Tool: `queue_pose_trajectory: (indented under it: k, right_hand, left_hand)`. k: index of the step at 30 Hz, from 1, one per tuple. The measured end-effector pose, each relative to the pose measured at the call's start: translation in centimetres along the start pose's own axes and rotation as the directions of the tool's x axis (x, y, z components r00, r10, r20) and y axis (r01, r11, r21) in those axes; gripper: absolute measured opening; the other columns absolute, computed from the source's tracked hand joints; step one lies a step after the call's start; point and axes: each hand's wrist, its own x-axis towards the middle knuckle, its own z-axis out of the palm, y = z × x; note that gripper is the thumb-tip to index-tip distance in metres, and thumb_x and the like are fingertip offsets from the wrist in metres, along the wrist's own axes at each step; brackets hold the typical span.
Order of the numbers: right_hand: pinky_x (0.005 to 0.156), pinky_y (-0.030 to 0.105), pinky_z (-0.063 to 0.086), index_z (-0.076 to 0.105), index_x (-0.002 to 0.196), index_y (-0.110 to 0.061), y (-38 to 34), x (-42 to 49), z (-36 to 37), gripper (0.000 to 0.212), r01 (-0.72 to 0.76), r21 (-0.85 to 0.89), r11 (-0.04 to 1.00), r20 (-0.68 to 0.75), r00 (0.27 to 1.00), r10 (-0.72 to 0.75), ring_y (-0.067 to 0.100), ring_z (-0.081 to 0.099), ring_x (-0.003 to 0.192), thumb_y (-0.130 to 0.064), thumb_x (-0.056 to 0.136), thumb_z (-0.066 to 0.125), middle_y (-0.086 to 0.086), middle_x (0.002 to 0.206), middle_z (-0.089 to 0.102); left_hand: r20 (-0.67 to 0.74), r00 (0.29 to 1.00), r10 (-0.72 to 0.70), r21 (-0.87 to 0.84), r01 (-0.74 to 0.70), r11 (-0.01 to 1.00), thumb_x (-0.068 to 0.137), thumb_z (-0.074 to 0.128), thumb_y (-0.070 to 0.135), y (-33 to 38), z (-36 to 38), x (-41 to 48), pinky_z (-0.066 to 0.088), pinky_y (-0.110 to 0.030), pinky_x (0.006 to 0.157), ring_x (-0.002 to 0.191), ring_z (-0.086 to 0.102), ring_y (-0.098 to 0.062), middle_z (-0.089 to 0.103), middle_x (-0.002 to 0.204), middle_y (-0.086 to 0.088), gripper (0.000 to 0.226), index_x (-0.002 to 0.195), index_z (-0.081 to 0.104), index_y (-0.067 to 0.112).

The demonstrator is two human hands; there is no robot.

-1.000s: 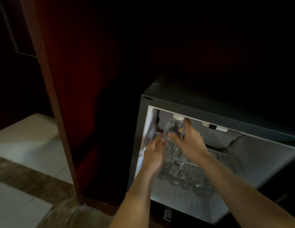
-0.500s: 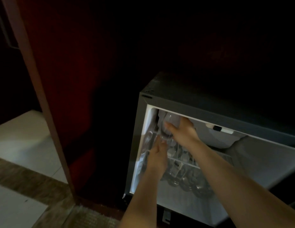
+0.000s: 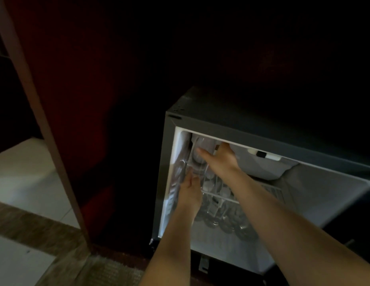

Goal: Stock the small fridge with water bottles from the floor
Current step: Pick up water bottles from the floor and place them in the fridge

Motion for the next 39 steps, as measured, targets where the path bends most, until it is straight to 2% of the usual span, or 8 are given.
queue_pose_trajectory:
  k: [5, 9, 12, 16, 19, 28, 35, 39]
  right_hand:
    - [0.073, 0.036, 0.058, 0.038, 0.132, -0.019, 0.9, -2.1, -1.5, 0.043, -0.041, 0.112, 0.993, 0.039, 0.999, 0.036, 0.016, 0.062, 0.076, -0.031, 0.094, 0.053, 0.0, 0.098, 0.056]
    - [0.071, 0.038, 0.06, 0.056, 0.097, -0.021, 2.6, -4.4, -3.0, 0.012, -0.071, 0.175, 0.982, 0.076, 0.995, 0.059, 0.02, 0.067, 0.077, -0.028, 0.097, 0.046, 0.002, 0.089, 0.062]
    - [0.058, 0.029, 0.054, 0.06, 0.091, -0.014, 4.0, -6.7, -4.4, 0.021, -0.118, 0.223, 0.968, 0.083, 0.991, 0.102, 0.016, 0.061, 0.063, -0.026, 0.098, 0.044, 0.007, 0.081, 0.062]
    - [0.054, 0.028, 0.05, 0.058, 0.079, -0.016, 5.6, -10.2, -7.4, 0.025, -0.13, 0.258, 0.957, 0.038, 0.992, 0.124, 0.017, 0.06, 0.057, -0.024, 0.097, 0.044, 0.007, 0.074, 0.061]
    - [0.051, 0.028, 0.051, 0.059, 0.078, -0.014, 6.6, -13.8, -10.5, 0.025, -0.117, 0.28, 0.953, -0.02, 0.992, 0.128, 0.021, 0.062, 0.058, -0.024, 0.097, 0.045, 0.008, 0.073, 0.061]
    - [0.052, 0.024, 0.047, 0.055, 0.078, -0.02, 8.8, -26.1, -20.2, 0.023, -0.069, 0.393, 0.917, -0.13, 0.983, 0.13, 0.015, 0.06, 0.056, -0.016, 0.097, 0.043, 0.004, 0.069, 0.06]
    - [0.047, 0.021, 0.047, 0.057, 0.077, -0.02, 15.9, -37.3, -25.4, 0.024, -0.15, 0.46, 0.875, -0.22, 0.936, 0.276, 0.006, 0.061, 0.049, -0.01, 0.096, 0.046, 0.003, 0.068, 0.06]
    - [0.044, 0.016, 0.045, 0.055, 0.078, -0.021, 21.3, -43.6, -27.0, 0.027, -0.227, 0.471, 0.853, -0.287, 0.875, 0.391, -0.001, 0.057, 0.043, -0.005, 0.096, 0.043, 0.002, 0.067, 0.058]
  left_hand:
    - [0.0, 1.0, 0.029, 0.07, -0.029, 0.997, 0.101, 0.032, 0.022, 1.0, -0.1, -2.2, 0.035, -0.031, 0.104, 0.131, 0.042, -0.025, 0.045, 0.142, -0.005, 0.044, 0.144, 0.034, 0.012]
    - [0.044, 0.997, -0.06, 0.098, 0.055, 0.994, 0.097, 0.041, 0.024, 0.9, -0.3, -3.7, 0.047, -0.04, 0.096, 0.107, 0.061, -0.034, 0.065, 0.112, -0.017, 0.028, 0.11, 0.062, 0.01]
    - [0.105, 0.994, -0.041, 0.118, 0.028, 0.993, 0.095, 0.046, 0.021, 1.3, 0.2, -5.9, 0.05, -0.047, 0.092, 0.098, 0.065, -0.035, 0.067, 0.096, -0.018, 0.025, 0.073, 0.058, 0.021]
    - [0.238, 0.971, 0.003, 0.121, -0.033, 0.992, 0.08, 0.053, 0.027, 3.1, 1.8, -10.2, 0.05, -0.044, 0.087, 0.08, 0.064, -0.028, 0.066, 0.075, -0.011, 0.016, 0.066, 0.057, 0.02]
    - [0.308, 0.951, -0.011, 0.178, -0.047, 0.983, 0.09, 0.049, 0.016, 4.2, 3.4, -13.8, 0.05, -0.039, 0.079, 0.072, 0.06, -0.023, 0.061, 0.064, -0.001, 0.03, 0.061, 0.057, 0.021]
    - [0.461, 0.886, 0.054, 0.236, -0.181, 0.955, 0.095, 0.044, 0.016, 6.6, 6.6, -26.1, 0.035, -0.025, 0.054, 0.063, 0.054, -0.017, 0.06, 0.07, -0.006, 0.034, 0.063, 0.054, 0.017]
    - [0.679, 0.734, 0.015, 0.368, -0.359, 0.858, 0.058, 0.041, 0.043, 4.3, 13.2, -34.9, 0.055, -0.045, 0.084, 0.082, 0.066, -0.032, 0.07, 0.084, -0.017, 0.031, 0.06, 0.057, 0.016]
    - [0.788, 0.614, -0.038, 0.423, -0.496, 0.758, 0.075, 0.045, 0.044, 2.5, 16.6, -40.1, 0.052, -0.042, 0.088, 0.09, 0.067, -0.03, 0.071, 0.092, -0.013, 0.032, 0.067, 0.057, 0.016]
